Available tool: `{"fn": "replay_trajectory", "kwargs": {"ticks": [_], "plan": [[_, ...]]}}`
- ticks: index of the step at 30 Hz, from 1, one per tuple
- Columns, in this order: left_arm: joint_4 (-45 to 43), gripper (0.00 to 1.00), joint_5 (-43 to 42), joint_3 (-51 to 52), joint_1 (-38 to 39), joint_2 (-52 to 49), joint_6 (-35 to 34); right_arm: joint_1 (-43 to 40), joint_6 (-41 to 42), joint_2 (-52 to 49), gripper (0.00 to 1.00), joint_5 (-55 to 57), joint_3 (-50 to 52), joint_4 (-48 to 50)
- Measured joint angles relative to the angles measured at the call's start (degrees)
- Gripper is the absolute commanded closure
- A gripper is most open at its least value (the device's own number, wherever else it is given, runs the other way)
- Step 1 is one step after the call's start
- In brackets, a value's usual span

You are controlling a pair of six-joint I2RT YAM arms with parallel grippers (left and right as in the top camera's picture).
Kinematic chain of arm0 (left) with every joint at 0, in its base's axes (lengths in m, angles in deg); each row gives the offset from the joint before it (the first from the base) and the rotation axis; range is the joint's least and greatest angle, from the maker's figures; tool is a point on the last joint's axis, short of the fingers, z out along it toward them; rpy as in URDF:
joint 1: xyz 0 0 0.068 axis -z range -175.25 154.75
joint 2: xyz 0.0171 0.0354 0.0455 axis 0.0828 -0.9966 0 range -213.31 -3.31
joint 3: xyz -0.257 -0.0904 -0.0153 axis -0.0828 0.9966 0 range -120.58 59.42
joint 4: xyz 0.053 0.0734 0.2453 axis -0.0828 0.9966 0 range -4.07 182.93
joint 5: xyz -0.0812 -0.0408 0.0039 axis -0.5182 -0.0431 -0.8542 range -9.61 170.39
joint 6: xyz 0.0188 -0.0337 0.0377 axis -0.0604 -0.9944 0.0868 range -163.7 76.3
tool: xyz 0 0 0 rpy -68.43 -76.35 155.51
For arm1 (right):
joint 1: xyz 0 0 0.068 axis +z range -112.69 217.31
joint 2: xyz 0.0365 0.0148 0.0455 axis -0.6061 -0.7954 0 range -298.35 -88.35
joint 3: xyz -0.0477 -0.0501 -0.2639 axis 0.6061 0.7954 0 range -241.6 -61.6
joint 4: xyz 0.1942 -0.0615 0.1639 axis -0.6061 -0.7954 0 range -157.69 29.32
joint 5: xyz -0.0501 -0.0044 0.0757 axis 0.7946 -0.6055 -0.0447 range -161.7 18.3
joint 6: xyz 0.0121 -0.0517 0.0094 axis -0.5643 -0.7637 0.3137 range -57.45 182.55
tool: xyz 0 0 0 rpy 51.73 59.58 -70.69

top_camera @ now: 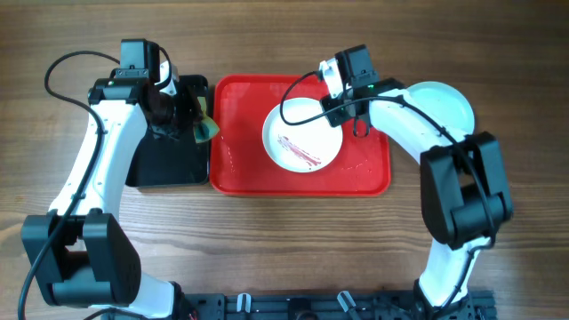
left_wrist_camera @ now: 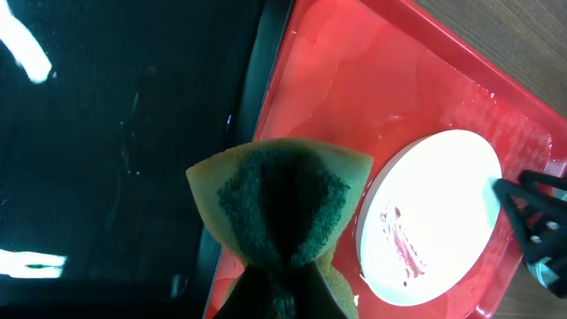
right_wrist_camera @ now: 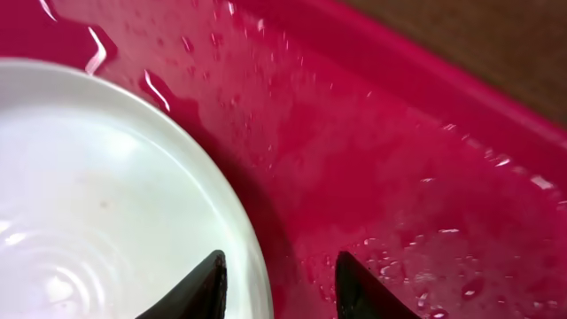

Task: Clean dirty plates on tray and stack at the side
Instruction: 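Drag the white plate left to the tray center with right gripper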

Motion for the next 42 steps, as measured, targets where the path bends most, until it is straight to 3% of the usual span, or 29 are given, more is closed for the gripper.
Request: {"fn": "replay_trajectory", "kwargs": {"ticks": [3, 5, 12, 18, 22, 29, 32, 36, 42], "plan": [[0.00, 0.96, 0.00, 0.02, 0.00, 0.00, 0.00, 0.00, -0.17, -1.81, 0.87, -0.35, -0.02, -0.31], [0.00, 0.96, 0.00, 0.00, 0.00, 0.00, 0.00, 0.02, -0.17, -1.81, 0.96, -0.55, -0.11, -0.37], [-0.13, 0.96, 0.00, 0.00, 0.00, 0.00, 0.00, 0.00, 4.33, -1.77, 0.96, -1.01, -0.94, -1.70], [-0.13, 0.96, 0.00, 0.00, 0.00, 0.00, 0.00, 0.00, 13.35, -1.79, 0.96, -1.57, -4.87, -17.07], [-0.13, 0.96, 0.00, 0.00, 0.00, 0.00, 0.00, -0.02, 23.02, -1.79, 0.96, -8.76, -5.73, -22.99], [-0.13, 0.96, 0.00, 0.00, 0.00, 0.00, 0.00, 2.58, 37.73, -1.79, 0.96, -15.28, -4.61, -13.77], [-0.15, 0.96, 0.00, 0.00, 0.00, 0.00, 0.00, 3.96, 41.81, -1.81, 0.82, -16.50, -3.37, -11.34], [-0.15, 0.96, 0.00, 0.00, 0.00, 0.00, 0.00, 3.93, 43.87, -1.90, 0.79, -17.29, -3.21, -9.35], [-0.81, 0.96, 0.00, 0.00, 0.00, 0.00, 0.00, 3.76, 43.54, -1.97, 0.84, -17.59, -3.21, -8.57]]}}
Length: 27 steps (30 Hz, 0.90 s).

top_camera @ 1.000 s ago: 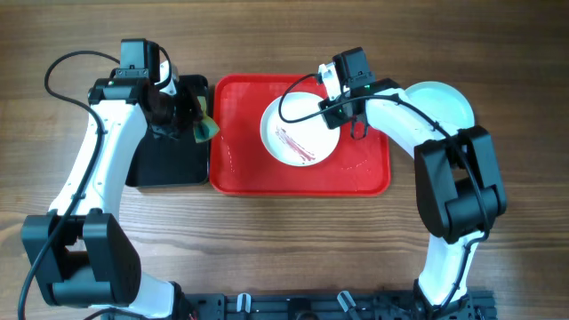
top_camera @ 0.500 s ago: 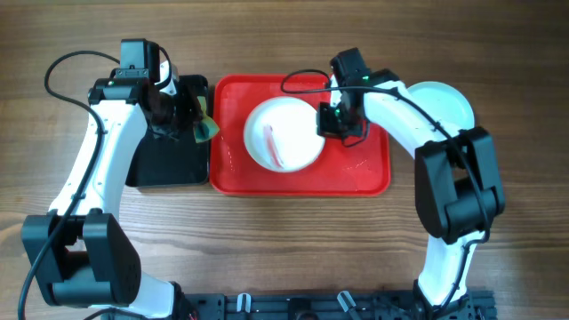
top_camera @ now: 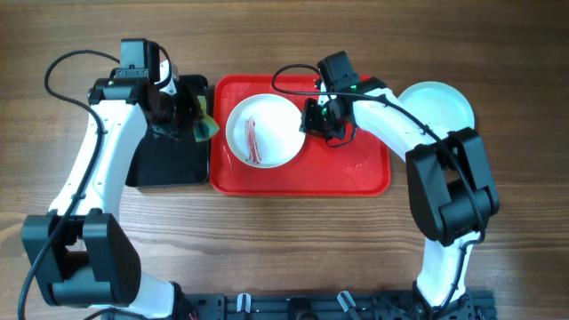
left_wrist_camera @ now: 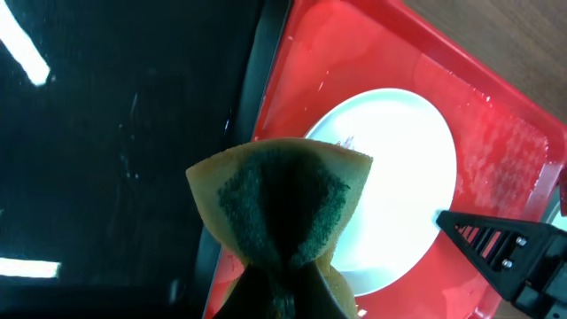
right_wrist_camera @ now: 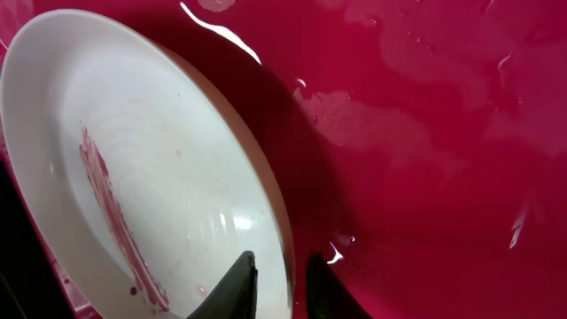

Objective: Clean dirty plates on tray and stack at the side

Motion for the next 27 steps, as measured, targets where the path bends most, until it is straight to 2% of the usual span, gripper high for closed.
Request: {"fn": "replay_trajectory", "kwargs": {"ticks": [5, 7, 17, 21, 27], "plan": [[-1.22, 0.96, 0.02, 0.00, 0.15, -0.24, 0.00, 0.00, -2.29, -2.25, 0.88, -0.83, 0.00, 0.90], [-1.68, 0.96, 0.02, 0.00, 0.44, -0.92, 0.00, -0.04, -3.26, -3.06, 0.96, -2.49, -0.02, 1.60], [-7.96, 0.96, 0.02, 0.00, 6.62, -7.78, 0.70, -0.11, -4.55, -3.45, 0.96, -4.04, -0.04, 1.46], [-11.89, 0.96, 0.42, 0.00, 9.81, -10.75, 4.28, -0.11, -4.74, -3.45, 0.96, -4.48, -0.04, 1.27], [-12.44, 0.96, 3.54, 0.00, 11.74, -15.61, 7.91, -0.11, -4.74, -3.45, 0.96, -4.48, -0.04, 1.27]]}}
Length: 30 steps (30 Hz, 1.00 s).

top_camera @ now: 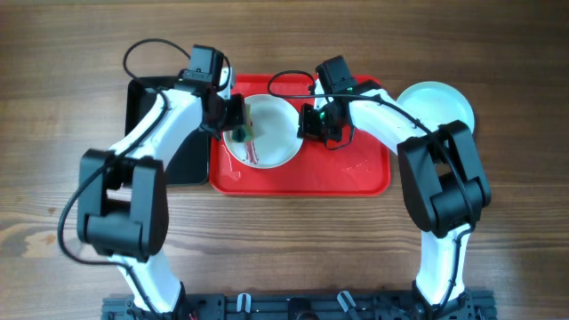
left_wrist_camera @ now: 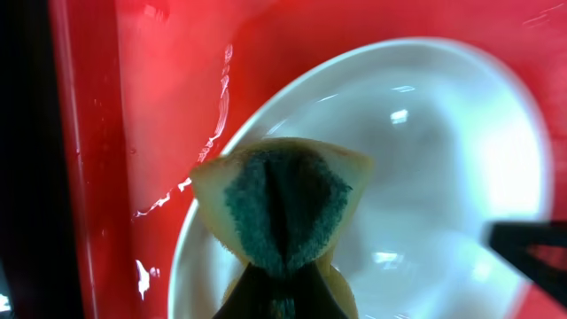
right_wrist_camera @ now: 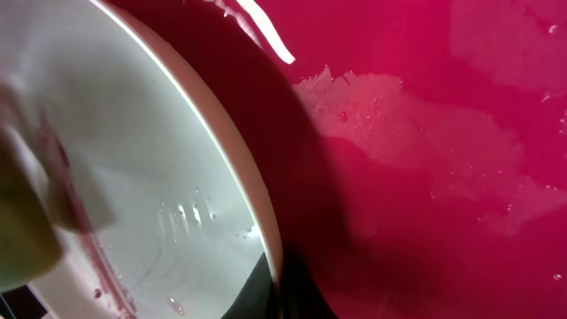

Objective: Clean dirty plates on tray and stack at the side

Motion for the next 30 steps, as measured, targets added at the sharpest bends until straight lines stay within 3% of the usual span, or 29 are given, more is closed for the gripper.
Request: {"fn": "replay_trajectory", "kwargs": {"ticks": [10, 21, 30], "plan": [[7.15, 0.96, 0.61, -1.29, 0.79, -3.17, 5.68, 0.00, -1.29, 0.00, 0.96, -0.04, 0.00, -0.17], [7.93, 0.96, -9.90, -1.27, 9.03, -4.13, 13.90, 0.00, -1.49, 0.00, 0.96, -0.17, 0.00, -0.20], [-1.31, 0.96, -2.27, -0.96, 9.44, -4.17, 3.72, -0.15, -0.74, -0.02, 0.96, 0.02, 0.00, 0.31]]}}
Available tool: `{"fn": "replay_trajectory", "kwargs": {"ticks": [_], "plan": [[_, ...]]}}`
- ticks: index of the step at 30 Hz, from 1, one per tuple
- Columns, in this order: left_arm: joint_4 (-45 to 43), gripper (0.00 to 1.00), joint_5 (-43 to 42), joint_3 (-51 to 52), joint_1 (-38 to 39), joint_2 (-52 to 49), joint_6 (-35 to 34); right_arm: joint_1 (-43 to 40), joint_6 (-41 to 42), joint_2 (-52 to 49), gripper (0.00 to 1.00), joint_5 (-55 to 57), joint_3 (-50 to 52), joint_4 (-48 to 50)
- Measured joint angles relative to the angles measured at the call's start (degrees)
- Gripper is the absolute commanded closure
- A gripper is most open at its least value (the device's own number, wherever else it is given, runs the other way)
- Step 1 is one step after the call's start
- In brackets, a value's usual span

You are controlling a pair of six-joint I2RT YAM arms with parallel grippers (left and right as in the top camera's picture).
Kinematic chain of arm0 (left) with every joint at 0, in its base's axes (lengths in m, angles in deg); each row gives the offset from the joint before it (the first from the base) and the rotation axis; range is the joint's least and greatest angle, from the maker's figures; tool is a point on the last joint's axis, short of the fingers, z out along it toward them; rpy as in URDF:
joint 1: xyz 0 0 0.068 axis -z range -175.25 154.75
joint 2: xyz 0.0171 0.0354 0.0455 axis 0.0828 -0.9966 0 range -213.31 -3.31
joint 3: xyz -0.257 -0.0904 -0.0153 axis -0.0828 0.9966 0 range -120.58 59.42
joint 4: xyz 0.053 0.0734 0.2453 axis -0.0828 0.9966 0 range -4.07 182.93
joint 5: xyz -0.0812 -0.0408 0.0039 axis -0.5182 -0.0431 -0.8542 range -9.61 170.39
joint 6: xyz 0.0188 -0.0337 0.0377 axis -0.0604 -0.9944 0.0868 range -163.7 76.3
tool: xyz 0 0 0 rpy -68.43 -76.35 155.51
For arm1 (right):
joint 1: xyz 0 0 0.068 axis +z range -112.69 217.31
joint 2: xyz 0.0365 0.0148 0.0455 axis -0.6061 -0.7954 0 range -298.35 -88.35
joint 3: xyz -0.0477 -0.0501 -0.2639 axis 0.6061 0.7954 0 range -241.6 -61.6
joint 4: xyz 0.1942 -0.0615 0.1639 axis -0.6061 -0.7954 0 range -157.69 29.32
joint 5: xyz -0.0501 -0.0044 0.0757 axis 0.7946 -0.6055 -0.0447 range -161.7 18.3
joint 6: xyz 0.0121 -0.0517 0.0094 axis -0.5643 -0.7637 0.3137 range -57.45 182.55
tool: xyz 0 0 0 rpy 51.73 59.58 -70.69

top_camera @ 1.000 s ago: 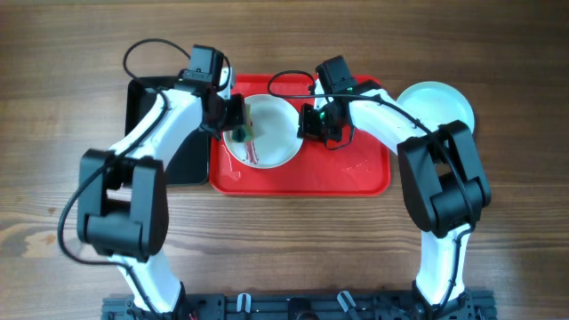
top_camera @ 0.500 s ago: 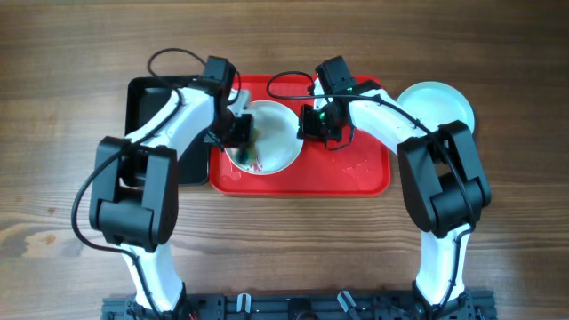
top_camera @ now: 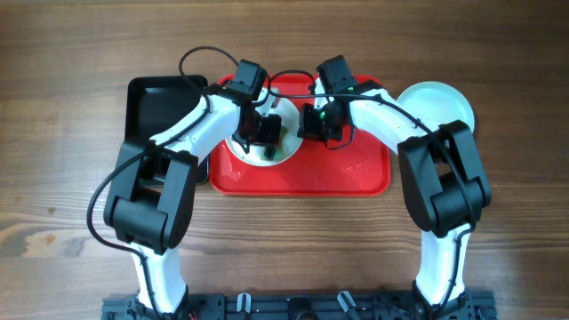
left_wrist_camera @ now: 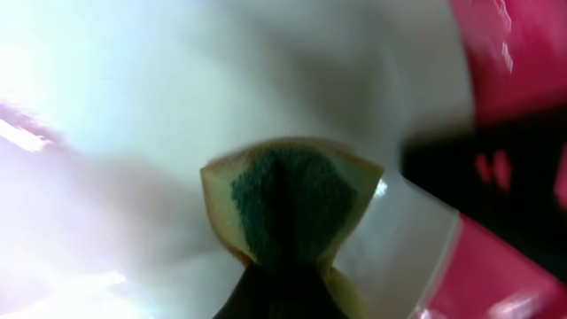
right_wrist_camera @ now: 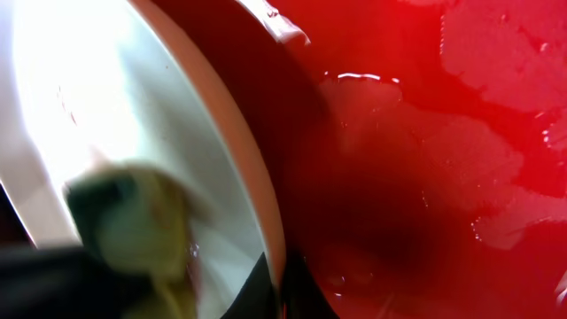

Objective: Clean dirty plates on tray and stack at the side

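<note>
A white plate (top_camera: 242, 147) lies at the left of the red tray (top_camera: 356, 173), largely hidden under my left arm. My left gripper (top_camera: 269, 133) is shut on a yellow-and-green sponge (left_wrist_camera: 288, 195), which is pressed on the plate's inner surface (left_wrist_camera: 133, 80). A pinkish smear (left_wrist_camera: 18, 120) shows at that view's left edge. My right gripper (right_wrist_camera: 276, 285) is shut on the plate's right rim (right_wrist_camera: 266, 213), and the blurred sponge (right_wrist_camera: 133, 204) shows just beyond it. In the overhead view the right gripper (top_camera: 311, 120) sits beside the left one.
A clean white plate (top_camera: 444, 102) rests on the wooden table right of the tray. A black tray (top_camera: 160, 98) lies left of the red tray. Water drops and wet patches (right_wrist_camera: 425, 133) cover the red tray's floor.
My left gripper and the sponge have moved from the plate's left part to its right part, close to my right gripper. The right gripper still holds the rim at the same place.
My left gripper first held the sponge over the black tray while my right gripper stood open at the plate's rim mid-tray. Then the plate lay at the tray's left. Then my right gripper was shut on the rim with the sponge on the plate, now farther right.
</note>
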Motion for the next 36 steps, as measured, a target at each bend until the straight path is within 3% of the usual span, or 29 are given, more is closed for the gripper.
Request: {"fn": "replay_trajectory", "kwargs": {"ticks": [8, 13, 19, 26, 31, 36], "plan": [[-5.77, 0.96, 21.33, -0.04, -0.11, 0.02, -12.15, 0.00, 0.50, 0.00, 0.96, 0.00, 0.00, 0.15], [-3.80, 0.96, 26.97, -0.04, -0.15, 0.02, -14.40, 0.09, 0.57, -0.07, 0.96, -0.20, 0.00, 0.22], [3.41, 0.96, 18.60, -1.16, -1.38, 0.33, -6.43, 0.15, 0.02, -0.09, 0.96, -0.28, 0.00, -0.33], [12.57, 0.96, -6.54, -0.74, -2.45, 0.24, 11.41, 0.09, -0.79, -0.09, 0.96, -0.42, 0.00, -0.63], [8.28, 0.96, -15.23, 0.04, -1.73, -0.50, 16.46, 0.11, -0.92, -0.09, 0.96, -0.44, 0.00, -0.63], [-0.28, 0.96, -13.73, 0.28, -1.66, -0.52, 12.81, 0.11, -0.66, -0.09, 0.96, -0.42, 0.00, -0.61]]}}
